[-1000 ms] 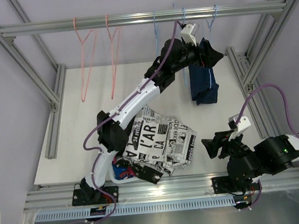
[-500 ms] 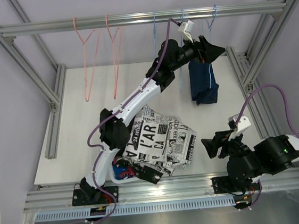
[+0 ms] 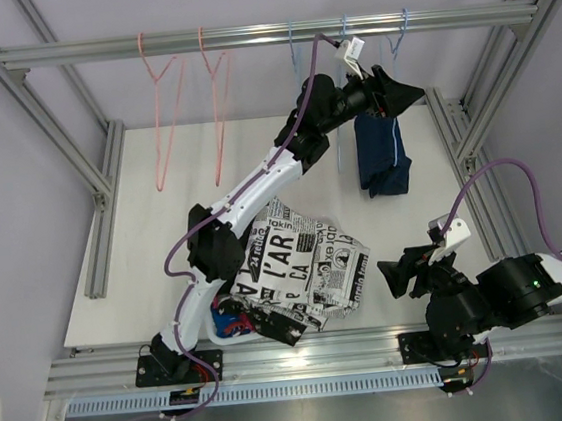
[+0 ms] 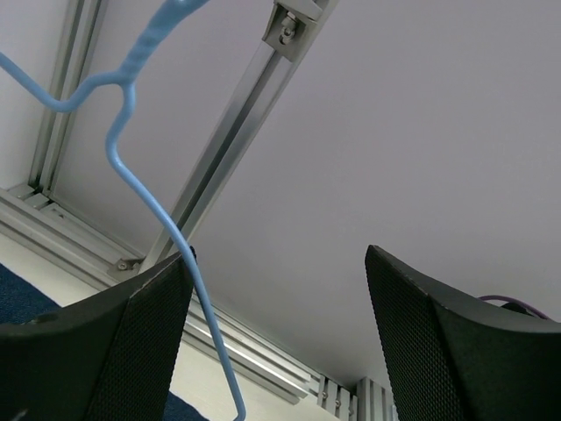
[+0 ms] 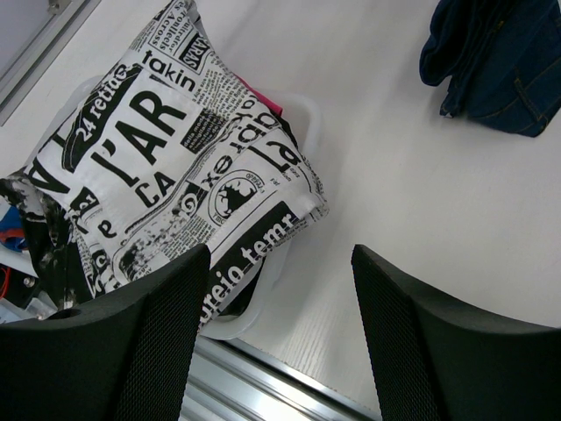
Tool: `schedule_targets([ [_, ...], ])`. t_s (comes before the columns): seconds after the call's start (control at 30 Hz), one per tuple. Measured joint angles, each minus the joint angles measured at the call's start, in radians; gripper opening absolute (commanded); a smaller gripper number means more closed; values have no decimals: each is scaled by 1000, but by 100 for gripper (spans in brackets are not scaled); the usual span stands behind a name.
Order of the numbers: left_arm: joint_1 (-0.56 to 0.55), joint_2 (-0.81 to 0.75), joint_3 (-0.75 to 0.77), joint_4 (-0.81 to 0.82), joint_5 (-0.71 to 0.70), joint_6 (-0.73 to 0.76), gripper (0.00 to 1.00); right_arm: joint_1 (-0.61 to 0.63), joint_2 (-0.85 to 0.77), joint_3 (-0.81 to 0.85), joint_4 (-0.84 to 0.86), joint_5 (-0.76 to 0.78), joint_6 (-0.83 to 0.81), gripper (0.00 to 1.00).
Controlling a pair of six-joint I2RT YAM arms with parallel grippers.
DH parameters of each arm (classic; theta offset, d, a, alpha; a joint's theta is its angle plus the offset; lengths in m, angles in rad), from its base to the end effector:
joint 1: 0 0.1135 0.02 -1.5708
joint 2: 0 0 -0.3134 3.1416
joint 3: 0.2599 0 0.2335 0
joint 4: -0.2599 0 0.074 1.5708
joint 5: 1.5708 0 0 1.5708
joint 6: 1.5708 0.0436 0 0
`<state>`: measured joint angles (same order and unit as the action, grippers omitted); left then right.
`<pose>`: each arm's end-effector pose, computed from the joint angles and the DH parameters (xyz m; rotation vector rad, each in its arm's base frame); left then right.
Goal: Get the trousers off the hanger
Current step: Pick up the hanger from the clothesline.
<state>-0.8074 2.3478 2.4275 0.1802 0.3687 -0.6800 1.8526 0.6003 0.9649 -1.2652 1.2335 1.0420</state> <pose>0.3832 -0.4232 0.4442 0.4434 1.4250 -1.4762 0.0379 0.0170 0.3578 -0.3020 1.8339 0.4660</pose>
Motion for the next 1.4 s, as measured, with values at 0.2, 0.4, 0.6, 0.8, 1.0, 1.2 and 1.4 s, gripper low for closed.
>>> schedule_targets([
  [0.2,-5,0,0,9,3,-11,66,0,0,-1,3,0,-3,71],
  [0.4,-5,0,0,5,2,-12,50,0,1,-2,4,0,-4,71],
  [0.6,-6,0,0,2,2,-18,39,0,8,-2,6,0,-5,71],
  [0.8,-6,0,0,0,2,-20,35,0,16,-2,6,0,-5,71],
  [1.0,-6,0,0,-10,2,-19,26,0,22,-2,6,0,-6,71],
  [1.2,-6,0,0,-24,1,-29,3,0,26,-2,6,0,-6,71],
  [1.4,6,0,-7,-41,-10,-37,1,0,36,-2,6,0,-6,72],
])
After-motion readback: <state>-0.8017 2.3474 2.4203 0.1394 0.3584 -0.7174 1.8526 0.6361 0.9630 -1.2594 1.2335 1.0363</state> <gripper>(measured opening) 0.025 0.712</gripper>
